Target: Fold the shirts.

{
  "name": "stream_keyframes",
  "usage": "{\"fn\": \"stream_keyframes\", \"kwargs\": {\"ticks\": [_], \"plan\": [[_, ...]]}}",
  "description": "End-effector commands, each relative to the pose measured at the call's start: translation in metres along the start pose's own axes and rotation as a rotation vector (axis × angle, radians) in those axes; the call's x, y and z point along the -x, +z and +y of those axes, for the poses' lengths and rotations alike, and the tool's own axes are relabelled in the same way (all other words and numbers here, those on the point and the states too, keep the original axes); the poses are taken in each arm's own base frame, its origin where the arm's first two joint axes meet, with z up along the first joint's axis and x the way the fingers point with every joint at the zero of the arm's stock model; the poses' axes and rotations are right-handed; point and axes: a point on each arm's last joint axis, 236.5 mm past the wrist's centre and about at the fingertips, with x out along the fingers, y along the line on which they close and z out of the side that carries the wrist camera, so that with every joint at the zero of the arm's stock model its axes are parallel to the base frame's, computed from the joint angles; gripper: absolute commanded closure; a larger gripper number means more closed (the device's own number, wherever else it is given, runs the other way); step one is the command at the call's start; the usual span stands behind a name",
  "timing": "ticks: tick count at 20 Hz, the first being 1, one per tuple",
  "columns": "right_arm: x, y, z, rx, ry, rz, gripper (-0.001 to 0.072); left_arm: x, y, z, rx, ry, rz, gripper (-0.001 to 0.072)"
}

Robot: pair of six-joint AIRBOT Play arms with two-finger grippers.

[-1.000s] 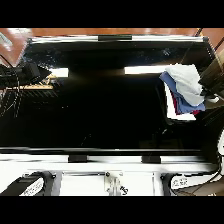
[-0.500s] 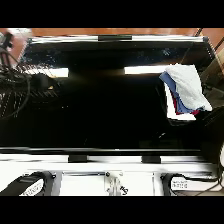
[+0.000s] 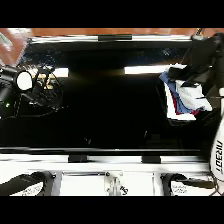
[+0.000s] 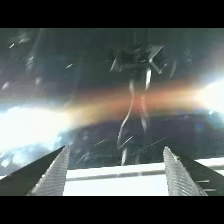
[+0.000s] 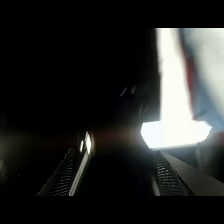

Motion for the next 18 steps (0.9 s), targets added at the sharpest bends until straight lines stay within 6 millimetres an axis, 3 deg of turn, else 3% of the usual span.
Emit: {"fn": "stream_keyframes", "kwargs": {"ticks": [1, 18], "plan": [[-0.0261, -0.0246, 0.0256, 0.013, 0.046, 0.15, 0.0078, -0.0059, -0.0063, 0.0043, 0.0, 0.038, 0.048, 0.003], [-0.0288, -0.0181, 0.027, 0.012, 0.05, 0.126, 0.0078, -0.0108, -0.006, 0.0036, 0.0, 0.039, 0.06, 0.003]]}}
